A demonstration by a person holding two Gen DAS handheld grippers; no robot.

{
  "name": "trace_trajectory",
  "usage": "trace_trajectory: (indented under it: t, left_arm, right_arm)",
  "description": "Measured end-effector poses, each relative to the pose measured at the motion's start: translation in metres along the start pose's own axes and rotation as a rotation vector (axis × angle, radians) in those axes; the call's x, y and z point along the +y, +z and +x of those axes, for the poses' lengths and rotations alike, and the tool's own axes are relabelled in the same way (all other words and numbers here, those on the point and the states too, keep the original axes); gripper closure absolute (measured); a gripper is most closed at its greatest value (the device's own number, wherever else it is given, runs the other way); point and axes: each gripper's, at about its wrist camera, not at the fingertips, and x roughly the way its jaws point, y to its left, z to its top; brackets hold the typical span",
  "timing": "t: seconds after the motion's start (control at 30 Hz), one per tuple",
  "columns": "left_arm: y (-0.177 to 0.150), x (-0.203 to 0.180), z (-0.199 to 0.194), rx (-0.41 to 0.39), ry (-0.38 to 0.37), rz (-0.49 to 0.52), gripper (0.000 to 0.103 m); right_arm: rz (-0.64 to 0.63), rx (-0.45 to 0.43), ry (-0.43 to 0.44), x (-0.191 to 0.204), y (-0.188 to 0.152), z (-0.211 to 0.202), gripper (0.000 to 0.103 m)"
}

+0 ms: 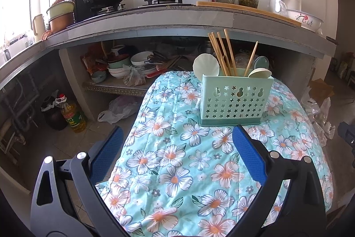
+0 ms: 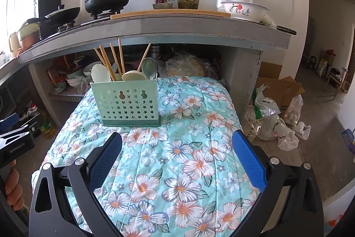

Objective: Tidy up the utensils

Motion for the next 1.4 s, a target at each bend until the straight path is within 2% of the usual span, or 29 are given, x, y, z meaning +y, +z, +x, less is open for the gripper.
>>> trace_trajectory:
  t: [1.4]
  left_arm:
    - [-0.0009,-0.0012,0.0003,0.002,0.004,0.007,0.008]
  right_arm:
    - [-0.011,0.000,0.014,0.0043,0.0009,-0.0001,0.006]
